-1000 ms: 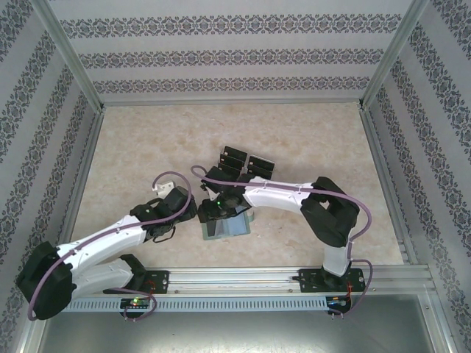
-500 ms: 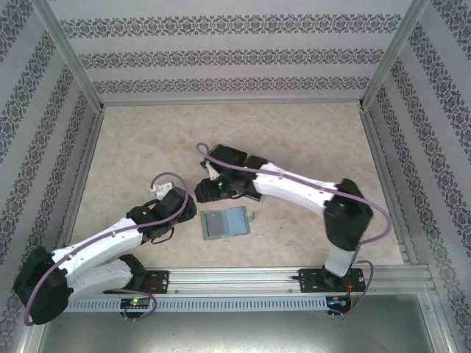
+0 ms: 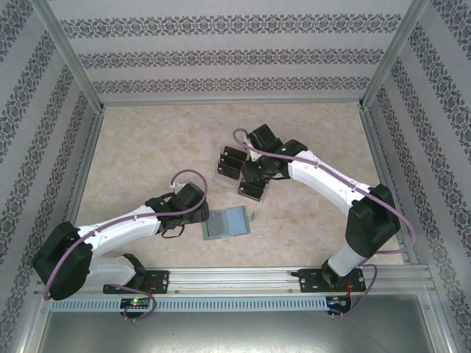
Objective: Put the credit cards into the card holder
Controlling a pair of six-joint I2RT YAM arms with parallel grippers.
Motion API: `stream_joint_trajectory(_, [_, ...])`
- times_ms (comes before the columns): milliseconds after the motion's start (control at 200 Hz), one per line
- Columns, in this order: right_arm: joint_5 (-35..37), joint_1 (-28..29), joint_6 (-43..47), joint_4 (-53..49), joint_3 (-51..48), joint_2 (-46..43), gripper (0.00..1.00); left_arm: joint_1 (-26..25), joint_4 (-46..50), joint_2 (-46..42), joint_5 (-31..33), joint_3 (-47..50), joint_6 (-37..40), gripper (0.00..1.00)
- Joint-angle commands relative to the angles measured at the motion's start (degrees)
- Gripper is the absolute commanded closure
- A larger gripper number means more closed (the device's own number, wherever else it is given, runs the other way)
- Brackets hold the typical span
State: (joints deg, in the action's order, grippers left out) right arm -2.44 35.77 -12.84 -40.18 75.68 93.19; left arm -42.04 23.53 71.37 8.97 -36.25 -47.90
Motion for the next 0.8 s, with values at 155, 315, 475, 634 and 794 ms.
stream_joint_trajectory(155, [6.6, 1.5, 11.7, -5.7, 2.1, 6.6, 0.66, -0.8, -1.2, 0.3, -0.1, -0.6, 0.7, 0.23])
stream_joint_trajectory(315, [11.8, 4.0, 12.3, -5.4, 3.0, 10.3, 0.68, -0.8, -1.8, 0.5, -0.2, -0.2, 0.4, 0.22])
stream_joint_trajectory(475, [16.4, 5.6, 12.8, -5.5, 4.0, 13.8, 0.69, -0.8, -2.0, 0.5, -0.4, 0.0, 0.3, 0.23])
stream_joint_trajectory(634, [17.6, 6.0, 13.2, -5.1, 4.1, 15.2, 0.69, -0.8, -2.2, 0.3, -0.3, 0.1, 0.1, 0.22])
stream_joint_trajectory(794, [16.8, 6.3, 13.2, -5.2, 4.4, 16.4, 0.7, -0.8, -2.5, 0.4, -0.3, 0.2, 0.0, 0.22])
